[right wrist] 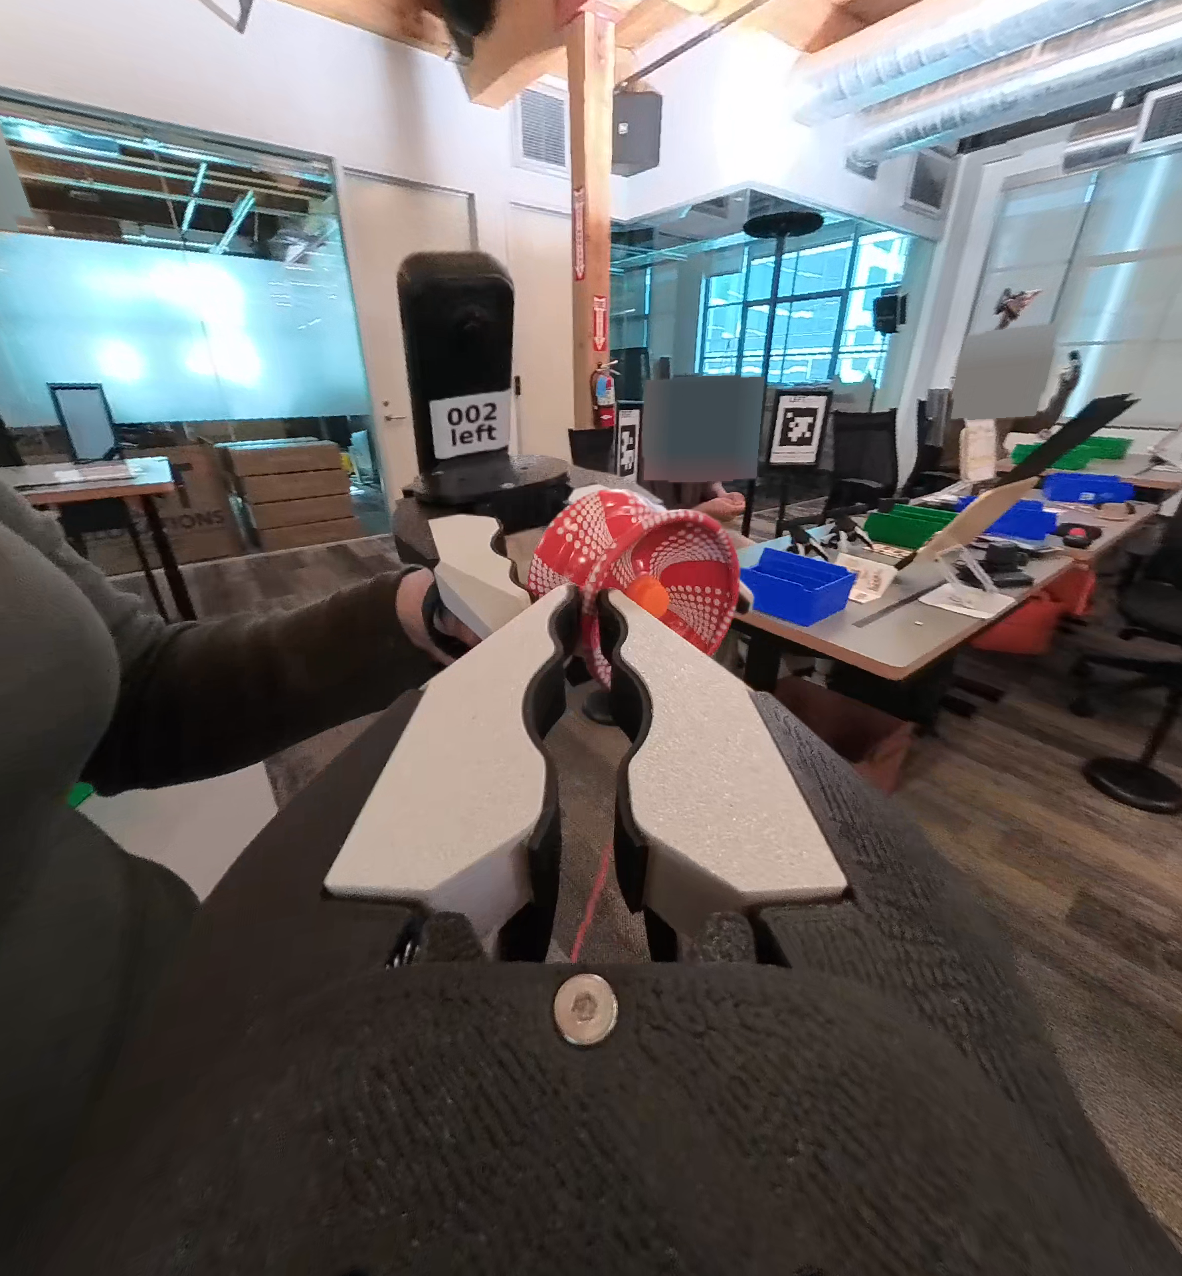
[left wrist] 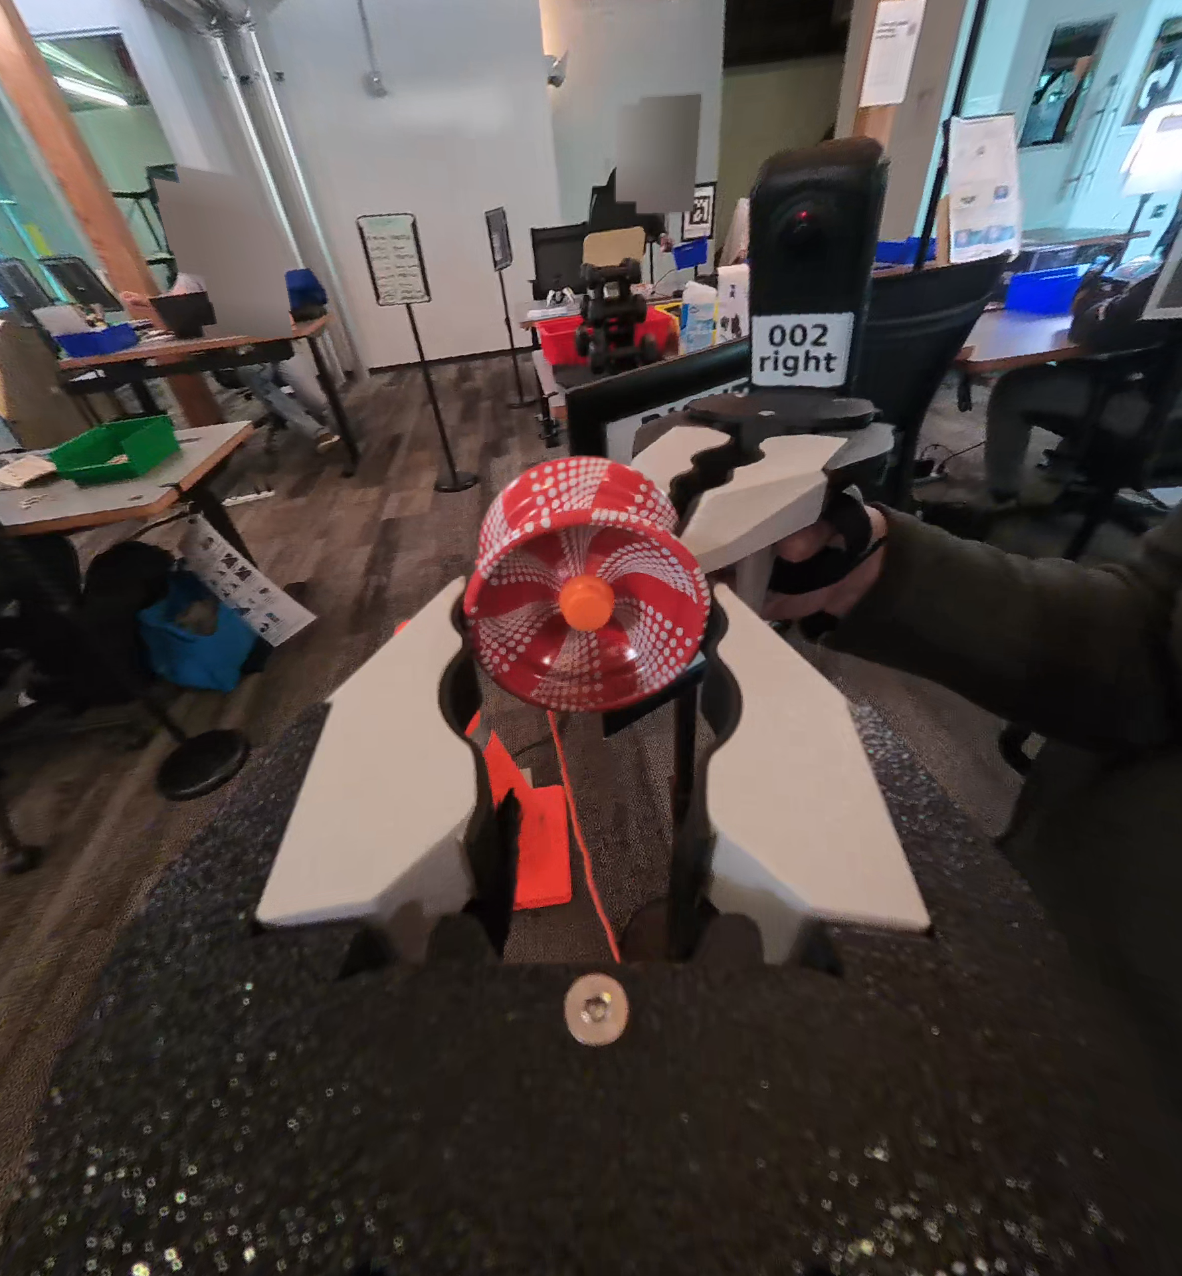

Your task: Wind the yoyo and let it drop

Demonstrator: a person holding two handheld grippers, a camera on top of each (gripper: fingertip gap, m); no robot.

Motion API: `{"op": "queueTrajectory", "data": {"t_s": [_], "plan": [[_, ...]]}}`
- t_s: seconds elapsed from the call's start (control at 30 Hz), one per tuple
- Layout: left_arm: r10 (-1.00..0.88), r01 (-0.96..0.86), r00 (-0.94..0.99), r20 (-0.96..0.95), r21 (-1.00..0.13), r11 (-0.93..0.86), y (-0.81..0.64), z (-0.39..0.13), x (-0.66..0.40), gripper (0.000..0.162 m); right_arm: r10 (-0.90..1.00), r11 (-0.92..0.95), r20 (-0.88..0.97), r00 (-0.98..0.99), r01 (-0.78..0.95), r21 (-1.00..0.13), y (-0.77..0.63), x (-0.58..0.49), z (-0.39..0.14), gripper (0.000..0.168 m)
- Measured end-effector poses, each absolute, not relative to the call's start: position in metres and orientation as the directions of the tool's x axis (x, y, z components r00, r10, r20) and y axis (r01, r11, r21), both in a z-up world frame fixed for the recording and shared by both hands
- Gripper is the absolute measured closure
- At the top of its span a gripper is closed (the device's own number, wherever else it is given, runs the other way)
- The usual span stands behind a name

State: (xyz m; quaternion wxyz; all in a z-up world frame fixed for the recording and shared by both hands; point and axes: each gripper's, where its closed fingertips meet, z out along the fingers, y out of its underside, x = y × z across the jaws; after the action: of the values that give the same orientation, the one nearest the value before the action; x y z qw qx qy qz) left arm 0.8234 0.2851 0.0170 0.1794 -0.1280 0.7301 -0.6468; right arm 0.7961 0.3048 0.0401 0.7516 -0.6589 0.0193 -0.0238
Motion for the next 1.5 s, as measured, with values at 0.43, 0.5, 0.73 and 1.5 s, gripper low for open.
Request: {"op": "queueTrajectory", "data": {"t_s": [0.43,0.5,0.73,1.5], "plan": [[-0.456,0.107,-0.873,-0.172,-0.98,0.166,0.288,0.012,0.813,0.099,0.001,0.124,-0.026,1.0,-0.026,-0.992,0.303,0.783,0.04,0.167],[-0.555,0.129,-0.809,-0.192,-0.98,0.151,0.297,0.019,0.824,0.036,-0.036,0.153,-0.016,0.999,-0.011,-0.988,0.301,0.786,0.046,0.168],[-0.506,0.046,-0.854,-0.123,-0.986,0.161,0.276,-0.022,0.842,0.105,-0.015,0.258,-0.065,0.998,-0.059,-0.964,0.29,0.787,0.07,0.168],[-0.428,0.376,-0.71,-0.558,-0.816,0.44,0.314,0.086,0.821,0.162,-0.138,-0.096,0.15,0.979,0.138,-0.986,0.295,0.798,0.01,0.168]]}}
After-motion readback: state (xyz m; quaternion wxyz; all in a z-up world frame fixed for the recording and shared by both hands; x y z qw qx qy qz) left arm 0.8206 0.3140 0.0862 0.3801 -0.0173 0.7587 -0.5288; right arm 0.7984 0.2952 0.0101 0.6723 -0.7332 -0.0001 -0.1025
